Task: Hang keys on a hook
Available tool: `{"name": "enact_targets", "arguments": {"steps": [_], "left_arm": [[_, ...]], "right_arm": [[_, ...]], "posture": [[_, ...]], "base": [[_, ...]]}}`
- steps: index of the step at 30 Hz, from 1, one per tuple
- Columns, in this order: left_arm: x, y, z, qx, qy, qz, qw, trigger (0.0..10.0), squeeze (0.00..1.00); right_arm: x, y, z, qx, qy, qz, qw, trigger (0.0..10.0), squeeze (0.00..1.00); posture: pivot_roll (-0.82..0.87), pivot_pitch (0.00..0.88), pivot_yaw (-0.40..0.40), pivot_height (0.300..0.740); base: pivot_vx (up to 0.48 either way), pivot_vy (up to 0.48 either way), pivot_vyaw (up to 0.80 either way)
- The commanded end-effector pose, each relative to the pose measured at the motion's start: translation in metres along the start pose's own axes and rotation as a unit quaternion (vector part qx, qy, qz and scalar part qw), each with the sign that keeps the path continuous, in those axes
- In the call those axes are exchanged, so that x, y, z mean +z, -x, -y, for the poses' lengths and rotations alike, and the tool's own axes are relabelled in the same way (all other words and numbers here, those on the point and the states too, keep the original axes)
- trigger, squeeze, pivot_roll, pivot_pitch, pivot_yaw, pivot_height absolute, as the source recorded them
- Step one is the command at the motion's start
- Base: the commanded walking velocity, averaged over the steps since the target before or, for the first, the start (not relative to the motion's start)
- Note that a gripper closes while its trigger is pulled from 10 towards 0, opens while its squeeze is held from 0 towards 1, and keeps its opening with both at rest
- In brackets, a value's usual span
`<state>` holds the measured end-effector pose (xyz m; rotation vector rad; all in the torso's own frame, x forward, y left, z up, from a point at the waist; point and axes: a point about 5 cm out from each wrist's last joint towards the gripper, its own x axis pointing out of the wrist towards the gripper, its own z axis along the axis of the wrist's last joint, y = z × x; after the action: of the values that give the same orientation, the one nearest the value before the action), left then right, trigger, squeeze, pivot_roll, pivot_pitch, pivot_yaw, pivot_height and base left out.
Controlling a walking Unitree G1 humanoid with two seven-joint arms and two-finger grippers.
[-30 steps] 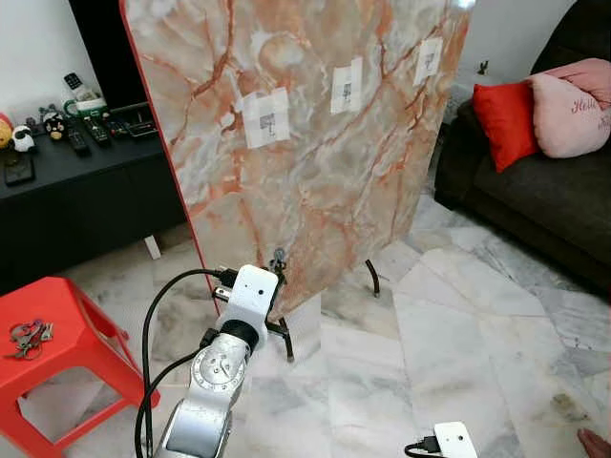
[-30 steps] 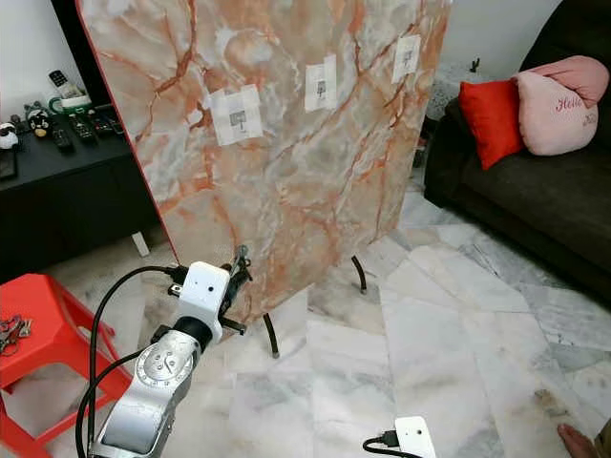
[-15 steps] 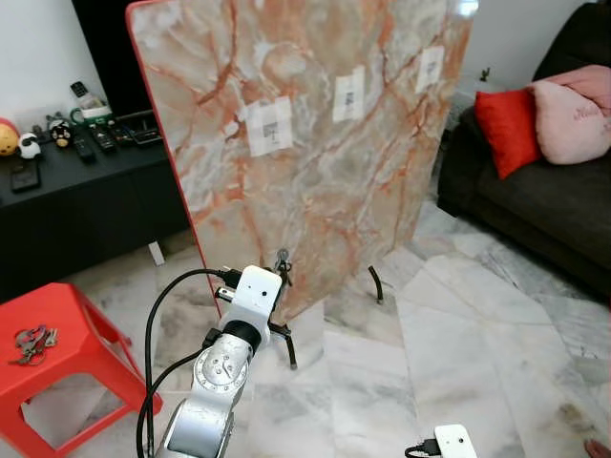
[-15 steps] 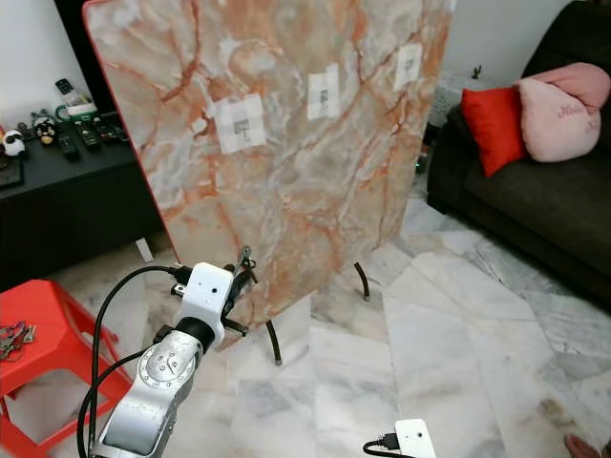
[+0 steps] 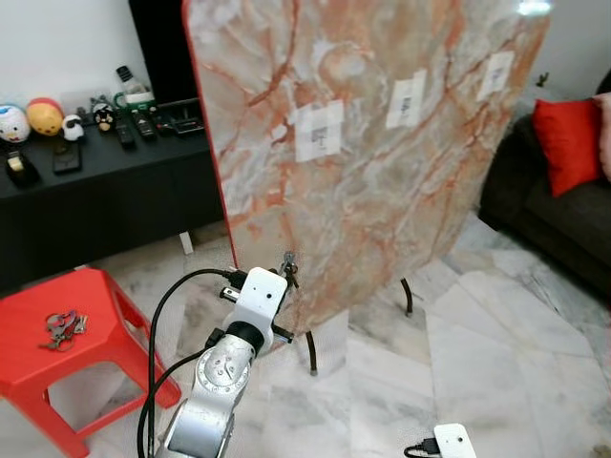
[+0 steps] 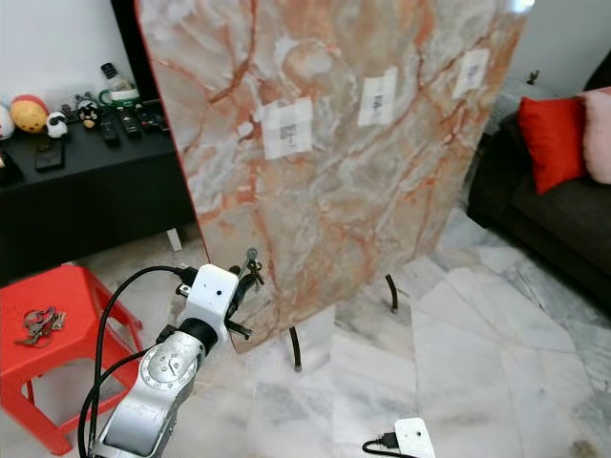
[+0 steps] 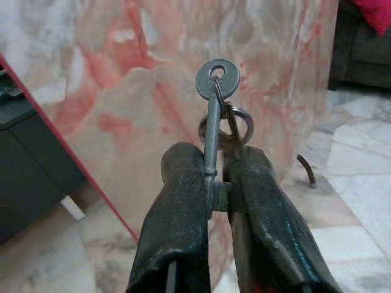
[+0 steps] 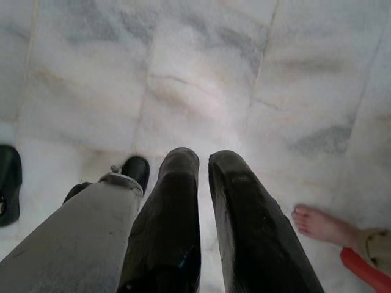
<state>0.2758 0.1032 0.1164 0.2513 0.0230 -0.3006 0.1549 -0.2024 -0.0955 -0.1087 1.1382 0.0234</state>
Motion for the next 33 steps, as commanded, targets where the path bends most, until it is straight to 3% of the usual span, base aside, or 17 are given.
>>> {"name": "enact_targets", "arguments": {"steps": [1,12,17,33], "left_arm": [[0.0080,-0.0013,0.0023,-0.006,0.001,0.020,1.000,10.0,0.00],[0.0093,-0.0012,0.0031,-0.009,0.003,0.022,1.000,10.0,0.00],[0.0101,-0.0018,0.0038,-0.009,0.004,0.024,1.000,10.0,0.00],[0.0142,-0.0017,0.0023,-0.004,0.006,0.033,0.999,10.0,0.00]], "right_arm": [[0.0000,0.0003,0.0027,-0.003,0.005,0.000,1.000,10.0,0.00],[-0.0001,0.0003,0.0033,-0.009,0.004,-0.004,1.000,10.0,0.00],[0.0004,0.0002,0.0035,-0.009,0.008,-0.005,1.000,10.0,0.00],[0.0030,0.0001,0.0036,-0.006,0.007,0.000,1.000,10.0,0.00]], "posture": [[0.07,0.000,-0.075,0.740],[0.07,0.000,-0.078,0.740],[0.07,0.000,-0.079,0.740],[0.07,0.000,-0.086,0.740]], "base": [[0.330,0.000,0.00],[0.328,0.000,0.00],[0.330,0.000,-0.78],[0.331,0.000,0.00]]}}
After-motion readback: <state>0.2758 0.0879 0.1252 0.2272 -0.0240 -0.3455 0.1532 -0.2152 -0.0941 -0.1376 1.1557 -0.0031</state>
